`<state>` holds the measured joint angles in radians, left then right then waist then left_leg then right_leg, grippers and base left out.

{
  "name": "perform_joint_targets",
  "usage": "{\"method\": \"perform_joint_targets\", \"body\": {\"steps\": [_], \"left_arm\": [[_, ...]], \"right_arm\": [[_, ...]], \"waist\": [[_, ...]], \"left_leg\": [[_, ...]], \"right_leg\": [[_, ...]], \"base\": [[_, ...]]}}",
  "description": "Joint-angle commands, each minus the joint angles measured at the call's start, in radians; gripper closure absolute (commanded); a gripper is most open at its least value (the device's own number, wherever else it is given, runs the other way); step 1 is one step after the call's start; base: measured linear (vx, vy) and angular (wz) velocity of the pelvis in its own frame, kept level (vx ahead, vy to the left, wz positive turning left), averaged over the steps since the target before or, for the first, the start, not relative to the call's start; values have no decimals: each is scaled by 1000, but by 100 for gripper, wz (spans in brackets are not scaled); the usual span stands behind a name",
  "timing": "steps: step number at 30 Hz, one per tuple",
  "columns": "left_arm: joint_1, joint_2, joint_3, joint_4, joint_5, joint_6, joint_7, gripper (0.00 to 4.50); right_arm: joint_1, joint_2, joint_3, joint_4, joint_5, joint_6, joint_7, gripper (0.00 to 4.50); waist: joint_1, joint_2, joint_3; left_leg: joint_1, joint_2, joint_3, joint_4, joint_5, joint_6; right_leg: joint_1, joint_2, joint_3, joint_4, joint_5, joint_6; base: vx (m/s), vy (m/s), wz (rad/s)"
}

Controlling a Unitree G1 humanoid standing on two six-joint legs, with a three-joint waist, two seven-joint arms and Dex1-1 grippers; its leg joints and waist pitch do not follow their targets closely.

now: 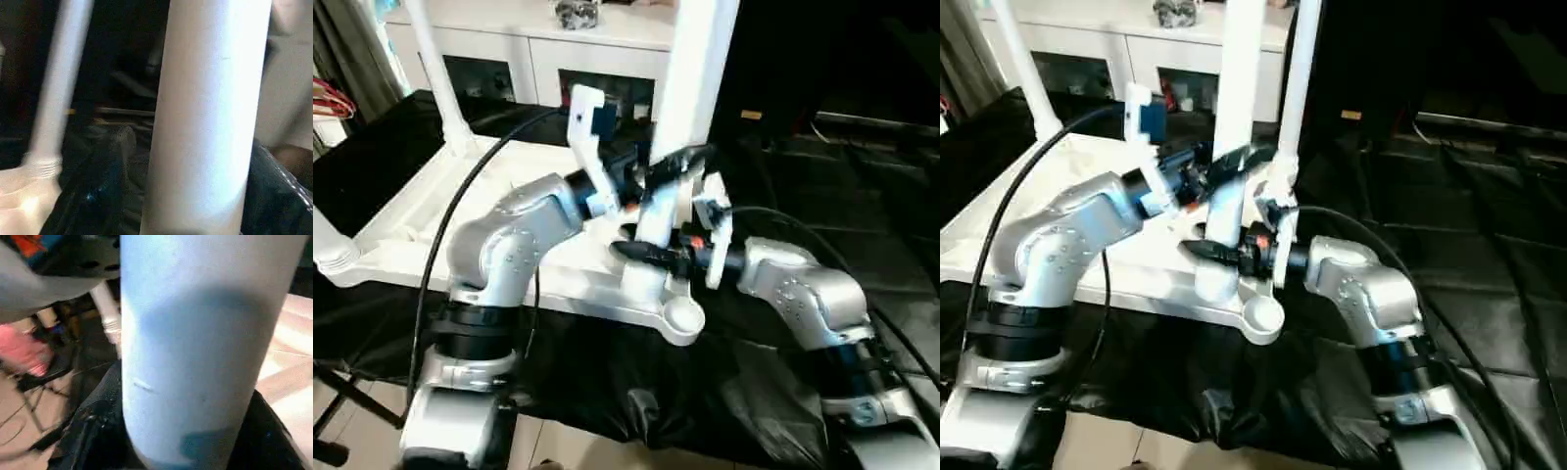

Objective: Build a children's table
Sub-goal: Pick table leg

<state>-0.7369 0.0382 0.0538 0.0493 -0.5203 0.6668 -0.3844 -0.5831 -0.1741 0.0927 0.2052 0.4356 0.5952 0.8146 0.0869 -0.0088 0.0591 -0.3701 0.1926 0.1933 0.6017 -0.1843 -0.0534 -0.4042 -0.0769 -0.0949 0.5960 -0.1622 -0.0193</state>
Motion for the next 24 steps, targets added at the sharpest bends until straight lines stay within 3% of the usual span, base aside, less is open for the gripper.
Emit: {"method": "perform_joint_targets", "body": {"steps": [1, 13, 16, 18, 20, 24], "left_arm": [[-9, -11, 27, 35, 53, -26, 87, 185], [7, -16, 16, 19, 37, -28, 71, 260], [11, 7, 1, 9, -1, -17, -21, 264], [20, 27, -11, -6, -40, 0, -105, 265], [27, 47, -22, -23, -78, 18, -182, 265], [34, 101, -35, -47, -163, 58, -361, 265]], "right_arm": [[-29, 14, -7, -27, -7, -38, -20, 257], [-32, 30, -6, -16, -33, -63, -59, 257], [-44, 16, -33, -3, 8, -32, -25, 187], [-48, -7, -39, -2, 33, -6, 22, 175], [-49, -37, -32, -7, 54, 20, 83, 162], [-33, -124, 16, -44, 89, 68, 263, 136]], "waist": [[-2, -11, -77], [-2, -11, -75], [-2, -10, -76], [-2, -14, -75], [0, -11, -75], [3, -14, -76]], "left_leg": [[10, 38, -19, -63, -116, 13], [11, 37, -19, -64, -128, 16], [12, 37, -19, -64, -127, 17], [13, 38, -17, -64, -128, 24], [13, 38, -17, -64, -120, 30], [12, 39, -17, -62, -113, 39]], "right_leg": [[56, -69, 54, -69, -268, -129], [55, -71, 54, -70, -268, -136], [55, -71, 54, -69, -265, -139], [55, -70, 55, -68, -263, -143], [57, -70, 55, -65, -251, -153], [59, -71, 55, -61, -232, -167]], "base": [[0, 0, 0], [0, 0, 0], [0, 0, 0], [0, 0, 0], [0, 0, 0], [0, 0, 0]]}}
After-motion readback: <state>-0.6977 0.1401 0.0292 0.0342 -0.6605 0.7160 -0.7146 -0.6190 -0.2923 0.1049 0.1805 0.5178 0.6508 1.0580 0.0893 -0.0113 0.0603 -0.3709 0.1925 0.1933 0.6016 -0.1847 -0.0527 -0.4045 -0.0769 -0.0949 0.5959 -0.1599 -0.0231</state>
